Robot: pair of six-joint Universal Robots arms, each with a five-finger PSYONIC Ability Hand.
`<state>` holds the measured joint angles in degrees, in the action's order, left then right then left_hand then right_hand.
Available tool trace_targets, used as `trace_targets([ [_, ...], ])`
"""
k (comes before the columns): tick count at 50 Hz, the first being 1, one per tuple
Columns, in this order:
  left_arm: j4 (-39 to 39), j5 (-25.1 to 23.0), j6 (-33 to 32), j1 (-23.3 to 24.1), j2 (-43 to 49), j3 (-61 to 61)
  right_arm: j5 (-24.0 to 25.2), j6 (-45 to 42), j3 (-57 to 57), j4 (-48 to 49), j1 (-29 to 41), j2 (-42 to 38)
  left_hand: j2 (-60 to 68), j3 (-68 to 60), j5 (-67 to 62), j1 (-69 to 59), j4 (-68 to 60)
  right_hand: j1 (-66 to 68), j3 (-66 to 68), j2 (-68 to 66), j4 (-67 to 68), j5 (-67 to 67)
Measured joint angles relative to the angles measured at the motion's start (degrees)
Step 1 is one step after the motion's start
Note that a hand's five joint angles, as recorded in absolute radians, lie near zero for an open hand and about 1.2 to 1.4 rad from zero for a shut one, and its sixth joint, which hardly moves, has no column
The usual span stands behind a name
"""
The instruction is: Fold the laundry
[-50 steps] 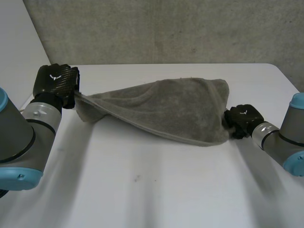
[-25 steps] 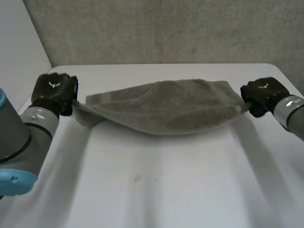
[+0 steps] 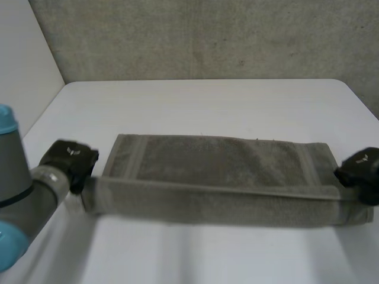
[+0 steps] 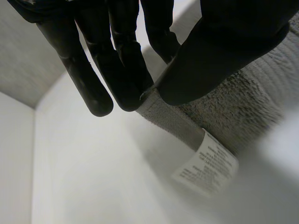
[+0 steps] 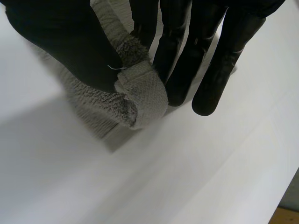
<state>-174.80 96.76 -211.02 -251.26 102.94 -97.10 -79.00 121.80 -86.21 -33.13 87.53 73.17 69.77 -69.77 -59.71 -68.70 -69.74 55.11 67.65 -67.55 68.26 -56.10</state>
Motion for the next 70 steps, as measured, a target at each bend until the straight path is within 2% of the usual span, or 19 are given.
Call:
trace_targets([
  [7, -11.32, -0.08, 0.08, 0.82, 14.14, 12.82, -2.89, 7.35, 9.87, 6.26, 4.98, -11.47, 0.00, 0.00, 0.00, 0.00, 0.00, 0.00, 0.00, 0.00, 0.00, -0.33],
  [13, -17.33, -0.12, 0.10, 1.43, 25.06, 23.91, -5.94, 9.98, 15.79, 14.23, 7.12, -18.27, 0.00, 0.00, 0.00, -0.01, 0.00, 0.00, 0.00, 0.00, 0.00, -0.38],
  [20, -19.77, -1.73, 0.01, 1.70, 37.06, 36.25, -8.92, 10.32, 19.54, 26.48, 8.80, -23.56, 0.00, 0.00, -0.01, -0.01, 0.00, 0.00, 0.00, 0.00, 0.00, -0.39],
  [26, -20.81, -4.42, -0.01, 1.81, 41.70, 40.04, -9.92, 10.02, 21.19, 30.12, 9.29, -26.05, 0.00, 0.00, -0.01, -0.01, 0.00, -0.11, 0.00, 0.12, -0.04, -0.40],
  [27, -21.77, -5.14, -0.01, 1.84, 42.51, 40.54, -10.07, 10.05, 21.81, 30.72, 9.37, -26.75, -7.86, 7.80, 7.06, 6.72, 7.18, -9.56, -12.56, 13.50, -12.86, 10.57],
  [29, -22.68, -5.50, -0.01, 1.86, 42.88, 40.68, -10.17, 10.17, 22.24, 31.14, 9.41, -27.22, -7.86, 7.80, 7.06, 6.72, 7.18, -20.88, -24.39, 24.61, -24.68, 21.58],
  [30, -23.22, -5.64, -0.01, 1.88, 42.98, 40.70, -10.24, 10.26, 22.43, 31.37, 9.43, -27.37, -26.64, 26.26, 25.13, 26.33, 25.02, -27.51, -31.21, 32.58, -31.47, 28.29],
  [31, -23.77, -5.73, 0.00, 1.91, 43.00, 40.69, -10.34, 10.42, 22.64, 31.66, 9.44, -27.47, -35.72, 35.02, 34.41, 36.51, 33.99, -35.43, -40.39, 41.86, -40.69, 37.51],
  [32, -24.66, -5.80, 0.03, 2.01, 42.85, 40.59, -10.56, 10.74, 22.85, 32.08, 9.44, -27.51, -38.68, 37.95, 37.60, 39.91, 37.08, -40.22, -48.00, 48.25, -48.42, 45.26],
  [33, -25.27, -5.78, 0.08, 2.11, 42.54, 40.43, -10.76, 11.09, 22.93, 32.39, 9.44, -27.37, -51.42, 51.07, 50.43, 50.45, 51.11, -42.86, -54.10, 53.72, -54.31, 51.27],
  [36, -26.08, -5.70, 0.29, 2.34, 41.26, 39.92, -11.19, 12.30, 22.82, 32.93, 9.41, -26.18, -57.57, 57.55, 56.29, 56.30, 57.34, -42.94, -55.40, 54.34, -54.82, 52.37],
  [41, -26.56, -5.54, 0.70, 2.67, 36.25, 36.96, -11.43, 16.67, 21.20, 33.55, 9.12, -20.46, -59.91, 59.92, 57.75, 58.10, 59.70, -42.94, -55.40, 54.34, -54.82, 52.51],
  [46, -26.60, -5.53, 1.02, 2.87, 26.17, 29.27, -9.20, 22.89, 16.74, 33.41, 8.80, -10.97, -60.17, 60.21, 57.88, 58.15, 60.01, -42.94, -55.40, 54.34, -54.82, 52.54],
  [54, -26.85, -5.49, 4.15, 3.62, 9.96, 12.80, -0.75, 26.10, 4.96, 27.53, 5.30, 0.26, -60.23, 60.21, 57.89, 58.15, 60.05, -42.94, -55.40, 54.35, -54.82, 52.64],
  [58, -27.08, -5.39, 11.36, 3.73, 2.99, 1.88, 4.98, 25.75, -4.47, 22.82, -0.45, 3.86, -60.25, 60.21, 57.89, 58.16, 60.05, -42.90, -55.25, 54.26, -54.79, 52.61],
  [62, -27.02, -5.36, 15.66, 3.59, 1.28, -2.07, 7.42, 25.46, -8.20, 22.42, -2.78, 4.30, -60.26, 60.21, 57.89, 58.16, 60.04, -40.76, -50.52, 50.27, -51.13, 48.70],
  [63, -26.98, -5.35, 18.09, 3.40, 0.82, -3.75, 9.47, 25.23, -11.03, 22.97, -4.52, 4.30, -60.26, 60.21, 57.89, 58.16, 60.04, -39.84, -49.44, 49.55, -50.08, 47.82],
  [64, -26.97, -5.35, 20.32, 3.12, 0.59, -5.05, 10.78, 25.10, -12.81, 23.82, -5.58, 4.07, -60.26, 60.21, 57.89, 58.16, 60.04, -35.78, -44.97, 45.27, -45.71, 44.08],
  [70, -27.23, -5.51, 25.23, 1.47, 0.67, -7.28, 14.61, 24.85, -18.06, 30.50, -8.47, 1.03, -60.26, 60.21, 57.89, 58.16, 60.04, -30.46, -38.94, 39.11, -39.38, 38.40],
])
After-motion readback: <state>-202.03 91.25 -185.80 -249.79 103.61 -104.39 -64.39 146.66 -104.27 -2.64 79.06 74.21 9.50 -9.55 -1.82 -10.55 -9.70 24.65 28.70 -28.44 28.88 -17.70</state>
